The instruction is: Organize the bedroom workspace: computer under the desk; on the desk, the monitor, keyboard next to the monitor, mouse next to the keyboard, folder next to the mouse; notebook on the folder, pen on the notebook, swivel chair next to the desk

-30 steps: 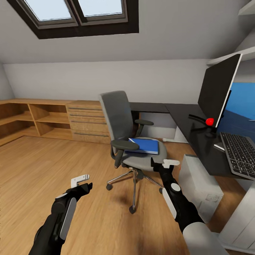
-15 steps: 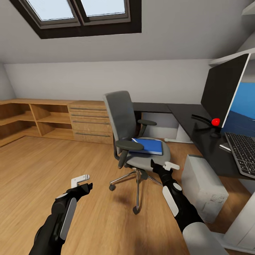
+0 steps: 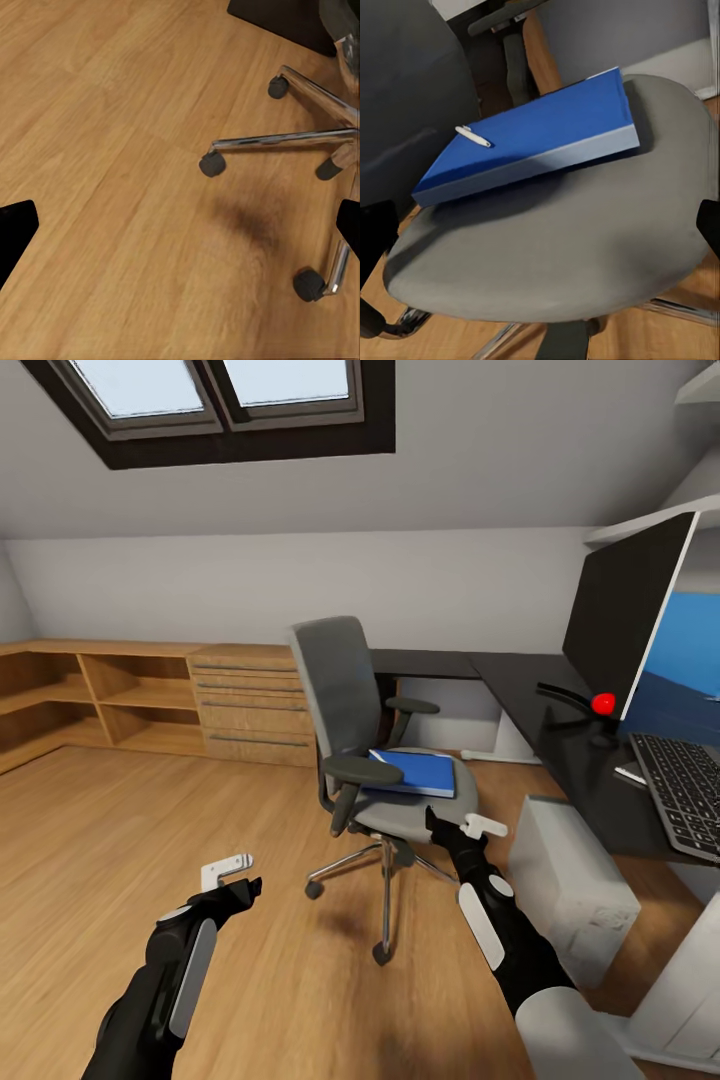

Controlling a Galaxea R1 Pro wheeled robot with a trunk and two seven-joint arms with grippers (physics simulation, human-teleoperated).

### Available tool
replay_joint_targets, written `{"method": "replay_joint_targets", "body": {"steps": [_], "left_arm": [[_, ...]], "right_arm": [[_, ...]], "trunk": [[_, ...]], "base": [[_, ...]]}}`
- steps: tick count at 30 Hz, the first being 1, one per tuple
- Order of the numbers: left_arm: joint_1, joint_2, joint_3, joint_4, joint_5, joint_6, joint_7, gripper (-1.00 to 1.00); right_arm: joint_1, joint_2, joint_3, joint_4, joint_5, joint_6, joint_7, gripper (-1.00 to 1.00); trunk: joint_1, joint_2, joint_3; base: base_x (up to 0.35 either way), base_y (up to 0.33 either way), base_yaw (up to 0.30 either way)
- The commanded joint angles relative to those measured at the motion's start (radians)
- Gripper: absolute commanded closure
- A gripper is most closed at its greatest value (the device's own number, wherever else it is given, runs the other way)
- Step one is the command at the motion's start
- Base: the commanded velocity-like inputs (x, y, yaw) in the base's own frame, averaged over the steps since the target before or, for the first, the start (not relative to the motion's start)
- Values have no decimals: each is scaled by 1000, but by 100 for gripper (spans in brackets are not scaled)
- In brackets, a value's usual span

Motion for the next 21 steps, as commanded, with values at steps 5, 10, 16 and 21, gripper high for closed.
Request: {"method": "replay_joint_targets", "body": {"steps": [5,10,16,21], "left_arm": [[0,-1,1,1,11,4,7,-100],[0,-1,1,1,11,4,7,-100],[0,-1,1,1,11,4,7,-100],[0,-2,1,1,11,4,6,-100]], "right_arm": [[-1,7,5,-9,-12,-2,-8,-100],[-1,9,3,-11,-12,-3,-6,-100],[-1,9,4,-10,-11,-4,-4,-100],[-1,10,4,-10,-10,-4,-4,-100]], "trunk": [[0,0,-1],[0,0,-1],[0,0,0],[0,0,3]], "base": [[0,0,-238],[0,0,-234],[0,0,-79],[0,0,-208]]}}
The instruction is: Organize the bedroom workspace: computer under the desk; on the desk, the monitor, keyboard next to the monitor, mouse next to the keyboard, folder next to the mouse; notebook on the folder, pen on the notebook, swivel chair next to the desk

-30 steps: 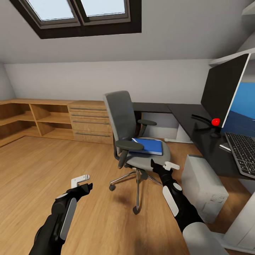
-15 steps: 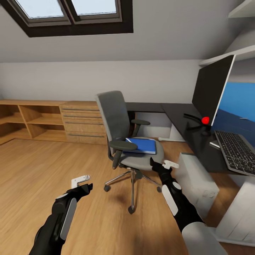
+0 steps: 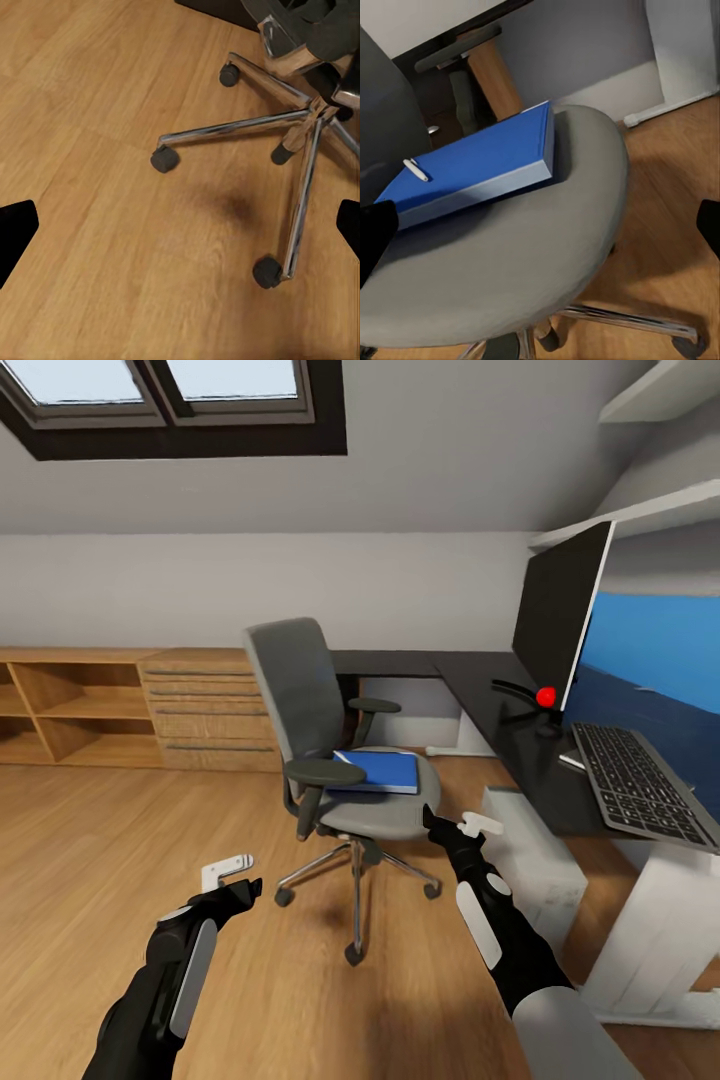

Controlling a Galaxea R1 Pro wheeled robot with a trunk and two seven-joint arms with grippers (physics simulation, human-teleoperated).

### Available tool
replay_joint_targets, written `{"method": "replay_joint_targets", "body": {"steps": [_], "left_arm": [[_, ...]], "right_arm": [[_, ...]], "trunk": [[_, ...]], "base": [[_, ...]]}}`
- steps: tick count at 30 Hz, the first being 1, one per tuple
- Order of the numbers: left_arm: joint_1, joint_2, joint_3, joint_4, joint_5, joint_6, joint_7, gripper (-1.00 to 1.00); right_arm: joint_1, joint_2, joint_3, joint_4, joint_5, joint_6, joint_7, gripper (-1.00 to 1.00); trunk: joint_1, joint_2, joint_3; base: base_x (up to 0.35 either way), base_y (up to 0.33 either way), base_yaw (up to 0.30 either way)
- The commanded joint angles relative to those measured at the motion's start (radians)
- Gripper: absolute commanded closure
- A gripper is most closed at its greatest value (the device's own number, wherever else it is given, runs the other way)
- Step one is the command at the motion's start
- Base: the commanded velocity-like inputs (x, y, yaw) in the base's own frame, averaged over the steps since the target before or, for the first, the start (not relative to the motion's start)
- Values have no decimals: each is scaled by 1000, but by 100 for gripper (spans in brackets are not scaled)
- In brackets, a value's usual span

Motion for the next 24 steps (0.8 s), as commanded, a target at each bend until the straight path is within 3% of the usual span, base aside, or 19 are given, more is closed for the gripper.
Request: {"method": "replay_joint_targets", "body": {"steps": [1,24], "left_arm": [[0,-1,1,-2,11,4,7,-100],[0,-1,0,-2,11,4,7,-100]], "right_arm": [[-1,0,4,1,-10,-5,-6,-100],[-1,0,6,1,-7,-5,-7,-100]], "trunk": [[0,0,0],[0,0,1]], "base": [[0,0,-220],[0,0,-26]]}}
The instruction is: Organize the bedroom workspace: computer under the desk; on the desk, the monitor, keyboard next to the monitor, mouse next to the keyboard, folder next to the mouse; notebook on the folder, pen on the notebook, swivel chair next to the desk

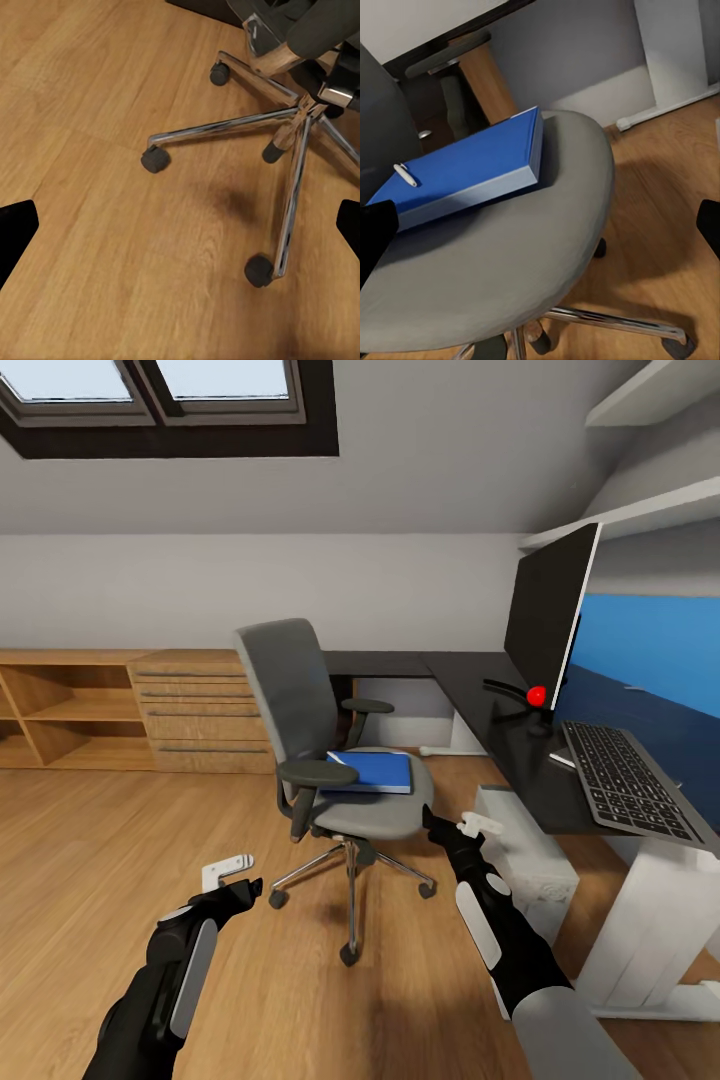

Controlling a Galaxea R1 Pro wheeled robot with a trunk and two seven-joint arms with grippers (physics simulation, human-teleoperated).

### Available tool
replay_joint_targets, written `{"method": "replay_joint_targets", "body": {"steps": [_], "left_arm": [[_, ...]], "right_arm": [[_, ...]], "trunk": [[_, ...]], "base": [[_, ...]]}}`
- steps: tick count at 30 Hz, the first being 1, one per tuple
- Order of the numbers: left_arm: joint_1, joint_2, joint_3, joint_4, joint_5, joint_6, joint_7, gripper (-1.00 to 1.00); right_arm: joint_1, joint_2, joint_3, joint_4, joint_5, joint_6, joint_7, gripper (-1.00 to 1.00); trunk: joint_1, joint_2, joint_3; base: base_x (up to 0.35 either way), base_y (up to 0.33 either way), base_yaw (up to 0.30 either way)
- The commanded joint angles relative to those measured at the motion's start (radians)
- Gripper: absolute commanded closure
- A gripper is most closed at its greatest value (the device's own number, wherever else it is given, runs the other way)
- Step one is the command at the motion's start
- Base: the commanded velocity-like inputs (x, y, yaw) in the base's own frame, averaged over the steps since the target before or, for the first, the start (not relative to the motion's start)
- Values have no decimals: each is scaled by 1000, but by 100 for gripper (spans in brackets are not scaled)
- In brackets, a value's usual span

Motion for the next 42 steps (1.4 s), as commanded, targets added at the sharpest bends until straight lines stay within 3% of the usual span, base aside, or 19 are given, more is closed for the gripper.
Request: {"method": "replay_joint_targets", "body": {"steps": [1,42], "left_arm": [[-1,-1,1,-1,11,4,7,-100],[-1,-1,1,-1,11,4,7,-100]], "right_arm": [[-1,-1,4,0,-10,-5,-6,-100],[-5,-3,2,21,-11,-1,-5,-100]], "trunk": [[0,0,-1],[0,0,-1]], "base": [[0,0,0],[37,23,0]]}}
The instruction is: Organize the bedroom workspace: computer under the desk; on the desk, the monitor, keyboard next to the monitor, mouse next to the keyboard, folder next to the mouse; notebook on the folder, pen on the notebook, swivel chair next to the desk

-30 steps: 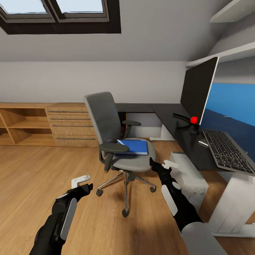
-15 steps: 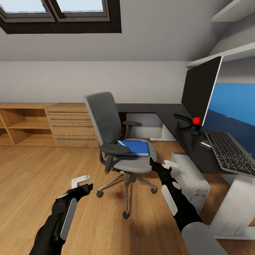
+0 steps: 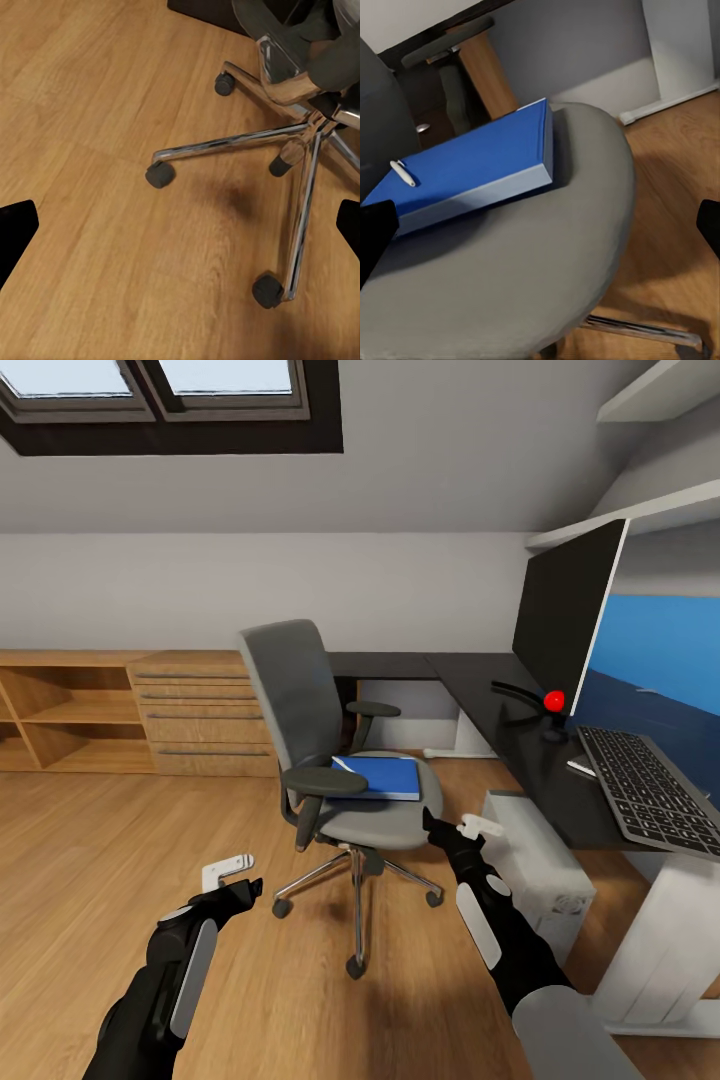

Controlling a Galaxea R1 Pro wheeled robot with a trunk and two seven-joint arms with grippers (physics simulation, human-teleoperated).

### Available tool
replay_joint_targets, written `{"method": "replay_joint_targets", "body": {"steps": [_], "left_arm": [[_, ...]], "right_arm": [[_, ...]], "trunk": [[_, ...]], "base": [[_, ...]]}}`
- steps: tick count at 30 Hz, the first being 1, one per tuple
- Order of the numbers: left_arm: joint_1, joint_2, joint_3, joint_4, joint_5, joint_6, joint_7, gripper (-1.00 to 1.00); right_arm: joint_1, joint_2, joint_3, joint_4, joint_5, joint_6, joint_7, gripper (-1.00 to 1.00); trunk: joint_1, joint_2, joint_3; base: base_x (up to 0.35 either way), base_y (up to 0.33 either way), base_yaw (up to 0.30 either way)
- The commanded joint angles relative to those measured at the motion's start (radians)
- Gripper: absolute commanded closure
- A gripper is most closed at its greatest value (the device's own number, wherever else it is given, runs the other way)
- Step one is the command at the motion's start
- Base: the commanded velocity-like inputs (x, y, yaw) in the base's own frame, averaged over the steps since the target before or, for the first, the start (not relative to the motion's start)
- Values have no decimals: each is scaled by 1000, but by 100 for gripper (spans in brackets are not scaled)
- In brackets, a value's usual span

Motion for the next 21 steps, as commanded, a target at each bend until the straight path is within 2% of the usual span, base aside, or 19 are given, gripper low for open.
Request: {"method": "replay_joint_targets", "body": {"steps": [1,7,10,12,15,20,21], "left_arm": [[-1,-1,1,-1,11,4,7,-100],[-1,-1,1,-1,10,4,7,-100],[-1,-1,1,-1,10,4,7,-100],[-1,-1,1,-1,10,4,7,-100],[-1,-1,1,-1,10,4,7,-100],[-1,-1,1,-1,10,4,7,-100],[-1,-1,1,-1,10,4,7,-100]], "right_arm": [[-2,-1,3,3,-11,-3,-7,-100],[-77,-4,-17,117,-27,22,-3,-100],[-155,-6,-28,270,-74,10,3,-100],[-191,-8,-30,335,-94,-9,6,-100],[-267,-26,-33,460,-129,-65,28,-100],[-324,-56,-34,551,-149,-91,56,-100],[-331,-63,-35,562,-169,-94,59,-100]], "trunk": [[0,0,-1],[0,0,-1],[0,0,-1],[0,0,-1],[0,0,-1],[0,0,-1],[0,0,-1]], "base": [[0,0,0],[0,0,0],[0,0,0],[0,0,0],[0,0,0],[0,0,0],[0,0,0]]}}
